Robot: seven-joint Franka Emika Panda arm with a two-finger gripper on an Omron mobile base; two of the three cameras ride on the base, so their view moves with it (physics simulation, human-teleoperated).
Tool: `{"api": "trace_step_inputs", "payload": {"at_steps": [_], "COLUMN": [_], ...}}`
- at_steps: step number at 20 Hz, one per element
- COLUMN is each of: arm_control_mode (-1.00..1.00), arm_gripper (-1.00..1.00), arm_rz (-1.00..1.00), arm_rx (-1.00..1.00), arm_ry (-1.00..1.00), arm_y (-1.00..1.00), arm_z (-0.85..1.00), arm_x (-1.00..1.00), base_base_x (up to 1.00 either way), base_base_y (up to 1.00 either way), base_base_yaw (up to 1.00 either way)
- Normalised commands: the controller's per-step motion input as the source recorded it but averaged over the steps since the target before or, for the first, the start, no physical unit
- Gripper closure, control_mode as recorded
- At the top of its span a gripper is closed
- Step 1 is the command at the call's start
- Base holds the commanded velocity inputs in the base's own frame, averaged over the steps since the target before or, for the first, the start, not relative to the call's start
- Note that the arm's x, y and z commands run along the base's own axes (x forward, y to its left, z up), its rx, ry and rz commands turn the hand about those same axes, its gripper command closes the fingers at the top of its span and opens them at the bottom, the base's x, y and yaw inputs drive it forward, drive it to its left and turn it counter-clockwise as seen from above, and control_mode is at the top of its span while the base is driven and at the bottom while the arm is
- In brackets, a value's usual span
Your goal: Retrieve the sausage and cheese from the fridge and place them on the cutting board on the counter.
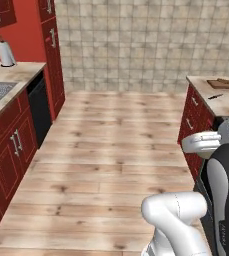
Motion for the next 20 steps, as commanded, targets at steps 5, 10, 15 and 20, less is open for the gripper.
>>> {"api": "trace_step_inputs", "payload": {"at_steps": [5,10,15,20], "arm_control_mode": [1.00,1.00,1.00,1.00], "arm_gripper": [1.00,1.00,1.00,1.00], "arm_rz": [0.00,0.00,0.00,0.00], "arm_rx": [0.00,0.00,0.00,0.00], "arm_ry": [0.00,0.00,0.00,0.00], "arm_y": [0.00,0.00,0.00,0.00], "arm_z": [0.00,0.00,0.00,0.00], "arm_x": [0.00,0.00,0.00,0.00], "base_base_x": [1.00,1.00,1.00,1.00], "base_base_y": [0.00,0.00,0.00,0.02], "base_base_yaw": [-0.18,-0.20,-0.21,-0.22]}}
